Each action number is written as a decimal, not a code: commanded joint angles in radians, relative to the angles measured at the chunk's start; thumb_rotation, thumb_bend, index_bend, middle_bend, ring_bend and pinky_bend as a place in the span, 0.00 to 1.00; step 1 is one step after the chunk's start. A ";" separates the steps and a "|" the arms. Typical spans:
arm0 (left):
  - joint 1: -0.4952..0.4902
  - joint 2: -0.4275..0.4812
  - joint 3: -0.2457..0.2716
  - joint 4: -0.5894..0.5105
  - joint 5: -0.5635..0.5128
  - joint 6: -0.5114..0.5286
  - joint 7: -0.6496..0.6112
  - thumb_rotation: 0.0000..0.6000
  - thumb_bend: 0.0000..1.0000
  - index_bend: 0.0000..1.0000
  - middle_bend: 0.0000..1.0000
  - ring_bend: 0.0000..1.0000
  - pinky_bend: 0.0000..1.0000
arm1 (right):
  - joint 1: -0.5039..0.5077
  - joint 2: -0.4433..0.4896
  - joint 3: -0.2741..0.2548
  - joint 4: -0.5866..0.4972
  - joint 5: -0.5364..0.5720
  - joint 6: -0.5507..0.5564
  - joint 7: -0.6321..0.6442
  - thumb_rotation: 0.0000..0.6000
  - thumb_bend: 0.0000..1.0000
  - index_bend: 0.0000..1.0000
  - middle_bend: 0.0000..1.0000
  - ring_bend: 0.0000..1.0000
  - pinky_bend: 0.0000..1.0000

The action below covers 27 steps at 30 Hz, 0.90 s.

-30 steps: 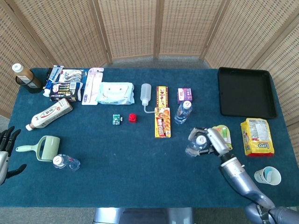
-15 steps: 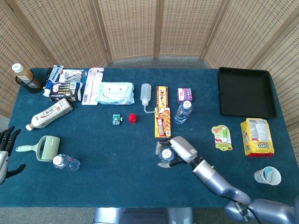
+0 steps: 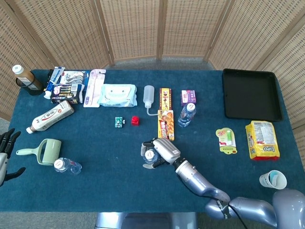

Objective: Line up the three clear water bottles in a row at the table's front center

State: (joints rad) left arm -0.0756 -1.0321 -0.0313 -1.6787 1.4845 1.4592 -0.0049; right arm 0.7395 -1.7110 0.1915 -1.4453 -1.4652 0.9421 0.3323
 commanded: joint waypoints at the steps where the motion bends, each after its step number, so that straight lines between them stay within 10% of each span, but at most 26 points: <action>1: -0.002 0.002 0.000 0.001 -0.002 -0.003 -0.004 1.00 0.05 0.00 0.00 0.00 0.04 | 0.017 -0.022 0.006 0.004 0.014 -0.013 -0.020 1.00 0.26 0.52 0.69 0.57 0.39; 14: 0.004 0.018 0.000 0.000 -0.003 0.006 -0.041 1.00 0.05 0.00 0.00 0.00 0.04 | 0.044 -0.062 0.011 0.027 0.043 -0.015 -0.058 1.00 0.26 0.50 0.66 0.53 0.39; 21: 0.004 0.020 0.001 -0.002 -0.004 0.003 -0.044 1.00 0.06 0.00 0.00 0.00 0.04 | 0.072 0.035 -0.033 -0.020 -0.047 -0.054 0.067 1.00 0.16 0.15 0.37 0.32 0.33; 27: 0.005 0.020 0.004 -0.005 0.002 0.006 -0.043 1.00 0.05 0.00 0.00 0.00 0.04 | 0.081 0.083 -0.056 -0.046 -0.076 -0.058 0.114 1.00 0.11 0.10 0.26 0.20 0.28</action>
State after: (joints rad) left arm -0.0703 -1.0118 -0.0271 -1.6834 1.4869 1.4653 -0.0476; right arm 0.8173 -1.6354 0.1422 -1.4847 -1.5340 0.8850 0.4411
